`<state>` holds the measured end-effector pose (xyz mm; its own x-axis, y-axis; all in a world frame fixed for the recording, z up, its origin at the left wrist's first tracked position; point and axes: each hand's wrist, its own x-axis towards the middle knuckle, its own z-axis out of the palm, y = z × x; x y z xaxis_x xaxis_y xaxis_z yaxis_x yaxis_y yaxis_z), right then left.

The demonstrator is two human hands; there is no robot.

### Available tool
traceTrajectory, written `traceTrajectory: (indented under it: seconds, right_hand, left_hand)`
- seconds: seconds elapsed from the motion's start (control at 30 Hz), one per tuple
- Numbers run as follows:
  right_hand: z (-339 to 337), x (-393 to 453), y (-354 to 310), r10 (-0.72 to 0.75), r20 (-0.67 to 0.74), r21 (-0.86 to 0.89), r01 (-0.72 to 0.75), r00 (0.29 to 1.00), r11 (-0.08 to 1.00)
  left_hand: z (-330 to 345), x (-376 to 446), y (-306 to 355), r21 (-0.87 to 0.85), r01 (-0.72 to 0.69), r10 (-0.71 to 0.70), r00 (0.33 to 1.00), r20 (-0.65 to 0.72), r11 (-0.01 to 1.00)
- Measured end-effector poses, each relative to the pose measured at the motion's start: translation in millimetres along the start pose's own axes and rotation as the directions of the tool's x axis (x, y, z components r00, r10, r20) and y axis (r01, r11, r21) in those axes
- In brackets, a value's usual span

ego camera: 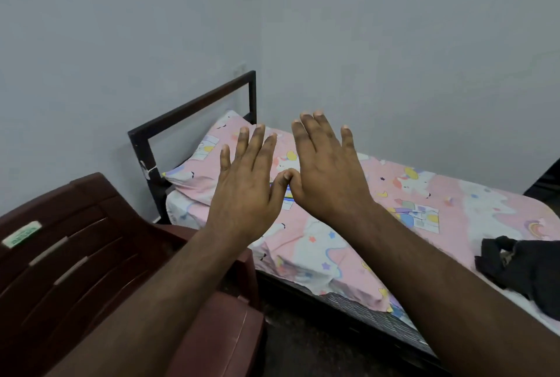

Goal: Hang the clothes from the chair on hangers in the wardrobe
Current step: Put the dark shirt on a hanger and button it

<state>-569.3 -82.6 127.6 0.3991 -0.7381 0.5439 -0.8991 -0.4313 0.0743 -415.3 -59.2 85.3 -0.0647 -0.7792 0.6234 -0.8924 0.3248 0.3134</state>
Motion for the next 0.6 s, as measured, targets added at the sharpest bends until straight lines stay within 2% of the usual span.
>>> traceTrajectory:
  seconds: [0.3, 0.53, 0.6]
  right_hand:
    - [124.8, 56.5, 100.1, 0.079, 0.162, 0.036, -0.086, 0.984, 0.996]
    - [224.3, 66.6, 157.9, 0.173, 0.449, 0.0, -0.194, 0.876, 0.981]
    - [250.0, 75.2, 174.2, 0.19, 0.49, -0.007, -0.214, 0.851, 0.977]
  left_hand:
    - [142.7, 72.4, -29.8, -0.022, 0.129, -0.122, 0.975, 0.185, 0.991]
    - [254.8, 99.8, -58.4, 0.022, 0.166, -0.161, 0.904, 0.397, 0.986]
    - [291.0, 110.9, -66.5, 0.023, 0.162, -0.155, 0.883, 0.442, 0.987]
